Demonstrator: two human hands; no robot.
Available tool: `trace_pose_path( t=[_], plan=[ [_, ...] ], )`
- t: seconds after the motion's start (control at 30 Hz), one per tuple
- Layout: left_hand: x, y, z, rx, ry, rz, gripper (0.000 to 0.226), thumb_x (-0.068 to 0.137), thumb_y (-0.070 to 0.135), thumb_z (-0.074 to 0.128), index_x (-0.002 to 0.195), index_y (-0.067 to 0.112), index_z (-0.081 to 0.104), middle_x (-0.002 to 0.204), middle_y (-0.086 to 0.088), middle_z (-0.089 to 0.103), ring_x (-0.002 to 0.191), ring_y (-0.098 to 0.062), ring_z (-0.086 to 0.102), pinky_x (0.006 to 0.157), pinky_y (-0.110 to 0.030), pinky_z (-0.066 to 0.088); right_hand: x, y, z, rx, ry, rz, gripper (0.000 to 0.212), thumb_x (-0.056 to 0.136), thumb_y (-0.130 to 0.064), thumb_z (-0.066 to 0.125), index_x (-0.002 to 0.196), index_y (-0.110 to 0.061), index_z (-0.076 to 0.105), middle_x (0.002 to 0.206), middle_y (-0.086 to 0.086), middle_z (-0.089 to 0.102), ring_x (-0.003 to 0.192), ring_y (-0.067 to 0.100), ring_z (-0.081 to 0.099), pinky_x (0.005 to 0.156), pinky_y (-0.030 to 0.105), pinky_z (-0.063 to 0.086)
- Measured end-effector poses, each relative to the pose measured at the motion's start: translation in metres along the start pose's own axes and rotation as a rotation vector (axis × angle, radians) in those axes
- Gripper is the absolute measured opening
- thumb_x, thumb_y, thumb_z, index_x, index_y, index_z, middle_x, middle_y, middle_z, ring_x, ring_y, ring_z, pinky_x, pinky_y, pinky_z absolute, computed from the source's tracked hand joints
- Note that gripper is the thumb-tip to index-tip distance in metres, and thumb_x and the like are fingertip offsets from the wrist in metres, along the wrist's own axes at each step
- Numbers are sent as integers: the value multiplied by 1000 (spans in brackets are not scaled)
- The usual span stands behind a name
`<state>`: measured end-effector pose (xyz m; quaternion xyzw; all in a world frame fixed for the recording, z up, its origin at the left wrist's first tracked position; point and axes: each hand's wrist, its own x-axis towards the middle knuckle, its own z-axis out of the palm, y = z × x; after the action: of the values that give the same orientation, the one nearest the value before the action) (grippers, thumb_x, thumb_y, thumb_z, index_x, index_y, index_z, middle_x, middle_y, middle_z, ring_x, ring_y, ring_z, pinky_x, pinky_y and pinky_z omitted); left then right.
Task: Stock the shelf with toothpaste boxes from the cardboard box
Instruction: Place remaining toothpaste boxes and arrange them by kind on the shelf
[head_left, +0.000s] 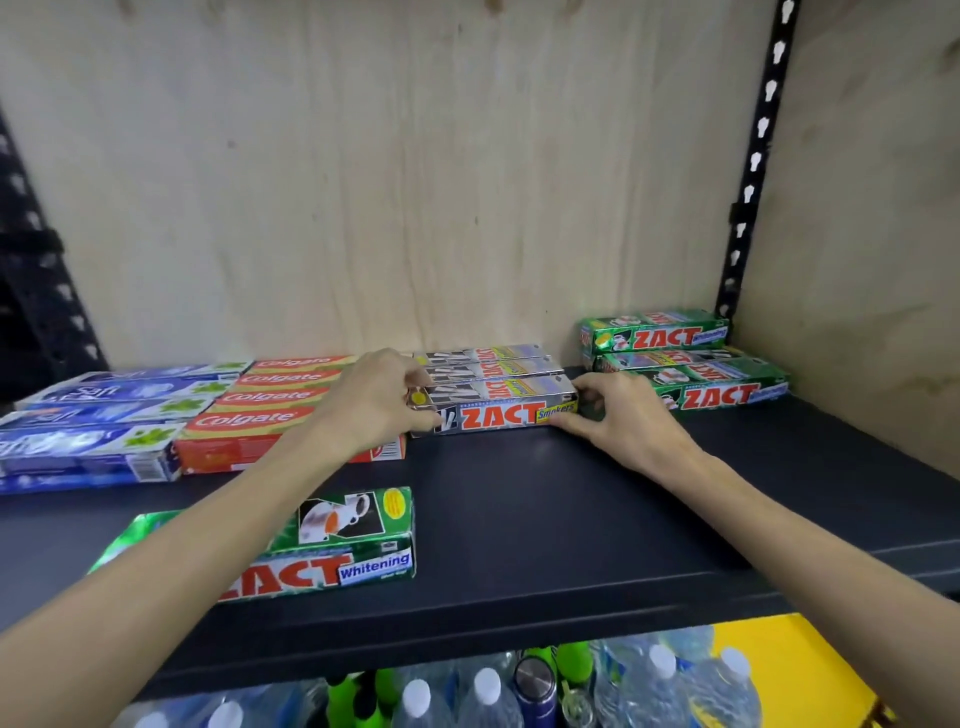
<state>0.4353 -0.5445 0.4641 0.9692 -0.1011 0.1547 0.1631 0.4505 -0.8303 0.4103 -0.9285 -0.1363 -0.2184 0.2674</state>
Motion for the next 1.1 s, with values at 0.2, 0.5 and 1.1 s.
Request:
trace_pose_path(
  t=[0.2,0.5,1.1],
  plan=[
    [-3,3,1,-2,13,-4,46,79,34,84,118,12,72,117,-3,69,98,-18,60,86,-32,51,1,-3,3,-41,10,-16,42,84,-52,76,109,-18,74,95,3,72,94,23,61,81,44,54],
    [-7,14,-1,123,-25,8,41,84,32,77,118,12,70,116,-8,64,99,-22,59,83,-33,49,-6,-2,3,-62,-4,66,50,88,-57,69,121,-20,66,115,7,64,108,25,58,89,41,53],
    [68,188,109,-28,133,104,38,97,51,50,100,17,66,109,-3,63,119,-24,45,104,-42,32,16,106,-69,-486,217,521,77,87,-78,35,127,-15,56,130,17,60,123,35,40,99,45,30]
  ],
)
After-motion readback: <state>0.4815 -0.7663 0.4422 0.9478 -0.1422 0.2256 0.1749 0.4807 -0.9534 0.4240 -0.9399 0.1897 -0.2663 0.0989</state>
